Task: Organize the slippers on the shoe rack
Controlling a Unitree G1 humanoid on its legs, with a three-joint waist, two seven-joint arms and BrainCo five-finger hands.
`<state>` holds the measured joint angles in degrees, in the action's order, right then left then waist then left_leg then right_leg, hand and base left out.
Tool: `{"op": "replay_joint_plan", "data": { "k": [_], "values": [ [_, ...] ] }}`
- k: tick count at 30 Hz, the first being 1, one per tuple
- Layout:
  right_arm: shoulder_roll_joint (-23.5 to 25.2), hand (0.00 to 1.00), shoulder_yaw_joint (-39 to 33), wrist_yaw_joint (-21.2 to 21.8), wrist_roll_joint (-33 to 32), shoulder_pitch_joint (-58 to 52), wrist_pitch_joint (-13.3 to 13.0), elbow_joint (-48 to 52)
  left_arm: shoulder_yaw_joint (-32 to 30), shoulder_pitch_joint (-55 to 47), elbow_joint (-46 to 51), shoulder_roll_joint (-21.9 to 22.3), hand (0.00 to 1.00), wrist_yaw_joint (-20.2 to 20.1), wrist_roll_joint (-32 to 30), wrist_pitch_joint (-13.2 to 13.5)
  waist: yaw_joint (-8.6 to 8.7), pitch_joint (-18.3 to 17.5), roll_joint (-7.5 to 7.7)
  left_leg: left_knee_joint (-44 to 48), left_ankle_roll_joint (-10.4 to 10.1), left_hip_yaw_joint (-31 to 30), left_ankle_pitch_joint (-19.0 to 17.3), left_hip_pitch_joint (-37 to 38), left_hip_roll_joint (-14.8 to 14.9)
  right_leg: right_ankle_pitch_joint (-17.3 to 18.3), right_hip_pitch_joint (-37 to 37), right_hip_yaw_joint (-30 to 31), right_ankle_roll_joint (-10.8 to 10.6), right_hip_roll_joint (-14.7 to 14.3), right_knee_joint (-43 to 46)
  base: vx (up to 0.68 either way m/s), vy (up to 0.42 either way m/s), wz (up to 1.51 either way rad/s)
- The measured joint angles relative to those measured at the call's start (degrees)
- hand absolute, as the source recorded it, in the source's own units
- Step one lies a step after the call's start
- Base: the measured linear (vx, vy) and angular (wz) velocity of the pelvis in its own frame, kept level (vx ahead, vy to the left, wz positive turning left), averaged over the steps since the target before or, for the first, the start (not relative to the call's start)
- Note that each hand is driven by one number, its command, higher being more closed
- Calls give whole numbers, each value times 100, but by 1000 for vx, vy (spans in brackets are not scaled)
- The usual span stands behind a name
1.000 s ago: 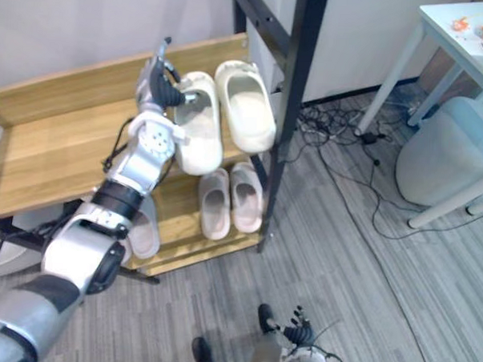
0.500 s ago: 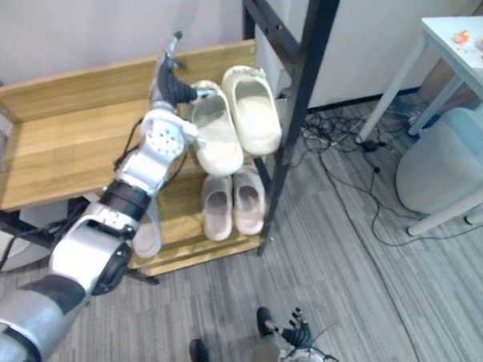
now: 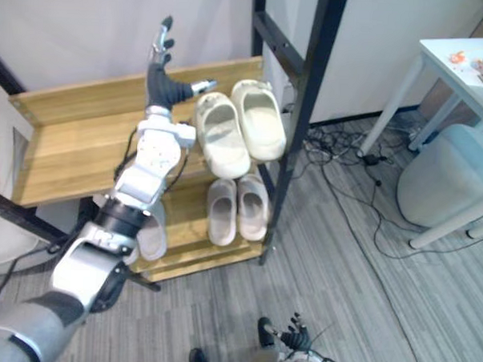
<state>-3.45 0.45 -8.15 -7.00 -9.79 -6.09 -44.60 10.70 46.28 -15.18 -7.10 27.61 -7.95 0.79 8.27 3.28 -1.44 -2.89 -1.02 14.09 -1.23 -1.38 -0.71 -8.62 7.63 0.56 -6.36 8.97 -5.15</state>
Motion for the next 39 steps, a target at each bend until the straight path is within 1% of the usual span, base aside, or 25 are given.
{"op": "replay_joint_plan", "data": {
  "k": [1, 3, 4, 9, 10, 14, 17, 19, 20, 22, 26, 28, 35, 39],
  "values": [
    [-8, 0, -1, -8, -1, -3, 6, -50, 71, -295, 313, 109, 0, -6, 79, 43, -59, -39, 0, 0, 7, -23, 5, 5, -4, 1, -18, -22, -1, 7, 0, -6, -16, 9],
    [-18, 0, 0, -34, -3, 28, 11, -139, 207, -620, 621, 219, 0, -12, 158, 123, -103, -54, 3, -1, 12, -76, 10, 49, -8, 17, -87, -65, -15, 16, 0, -11, -19, 14],
    [-28, 0, 1, -50, -3, 10, 27, -165, 315, -864, 797, 297, 0, -41, 201, 152, -137, -119, -8, 0, 13, -116, 11, 51, -10, 29, -113, -112, -22, 24, 0, -13, -21, 17],
    [-76, 0, 39, -91, -33, 53, 43, -332, 454, -1283, 1069, 545, 0, -112, 357, 258, -220, -179, -16, -33, 19, -236, 47, 60, -32, 51, -177, -213, -39, 57, 0, -26, -16, 15],
    [-87, 0, 43, -106, -43, 78, 63, -370, 475, -1438, 1174, 584, 0, -195, 434, 317, -232, -185, -23, -62, -1, -261, 63, 61, -42, 51, -177, -257, -41, 72, 0, -39, -13, 8],
    [-87, 0, 49, -159, -43, 68, 97, -383, 723, -1748, 1228, 638, 0, -346, 605, 354, -246, -247, -24, -94, 34, -309, 124, 61, -48, 50, -187, -322, -42, 84, 1, -13, -14, 7],
    [-81, 0, 56, -193, -86, 90, 105, -381, 993, -2130, 1149, 643, 0, -488, 750, 369, -251, -264, -25, -220, 20, -367, 154, 283, -31, 92, -385, -432, 12, 53, -39, 11, -21, 8],
    [-56, 0, 97, -200, -205, 114, 105, -381, 1081, -2297, 876, 661, 0, -566, 806, 374, -273, -290, 28, -291, -43, -434, 162, 345, -1, 160, -457, -531, 56, 28, -43, -18, -30, 17],
    [-48, 0, 97, -200, -207, 122, 105, -381, 1080, -2302, 841, 659, 0, -568, 806, 373, -276, -288, 36, -291, -47, -438, 165, 342, 3, 168, -457, -535, 68, 25, -43, -19, -35, 12],
    [10, 0, 99, -203, -209, 153, 105, -382, 1077, -2395, 586, 650, 0, -651, 806, 368, -328, -287, 102, -292, -62, -491, 170, 321, 48, 189, -461, -597, 94, -15, -44, -18, -48, 9],
    [8, 0, 203, -241, -210, 216, 105, -417, 1116, -2462, 373, 623, 0, -662, 803, 361, -348, -278, 131, -291, -108, -526, 169, 295, 104, 211, -452, -635, 105, -67, -44, 10, -42, 5],
    [65, 0, 203, -307, -211, 348, 103, -555, 1113, -2464, 170, 611, 0, -659, 802, 341, -351, -257, 169, -290, -144, -530, 150, 296, 159, 201, -450, -649, 90, -120, -44, 30, -53, -2],
    [117, 0, 204, -323, -213, 454, 107, -604, 1109, -2446, 56, 611, 0, -655, 794, 387, -339, -233, 209, -288, -143, -530, 145, 297, 209, 221, -442, -656, 76, -179, -44, 27, -25, -1],
    [120, 0, 205, -325, -213, 511, 107, -604, 1110, -2323, -52, 612, 0, -654, 791, 388, -331, -194, 271, -282, -140, -530, 142, 297, 200, 222, -443, -663, 75, -171, -45, 0, 0, 0]
  ]
}}
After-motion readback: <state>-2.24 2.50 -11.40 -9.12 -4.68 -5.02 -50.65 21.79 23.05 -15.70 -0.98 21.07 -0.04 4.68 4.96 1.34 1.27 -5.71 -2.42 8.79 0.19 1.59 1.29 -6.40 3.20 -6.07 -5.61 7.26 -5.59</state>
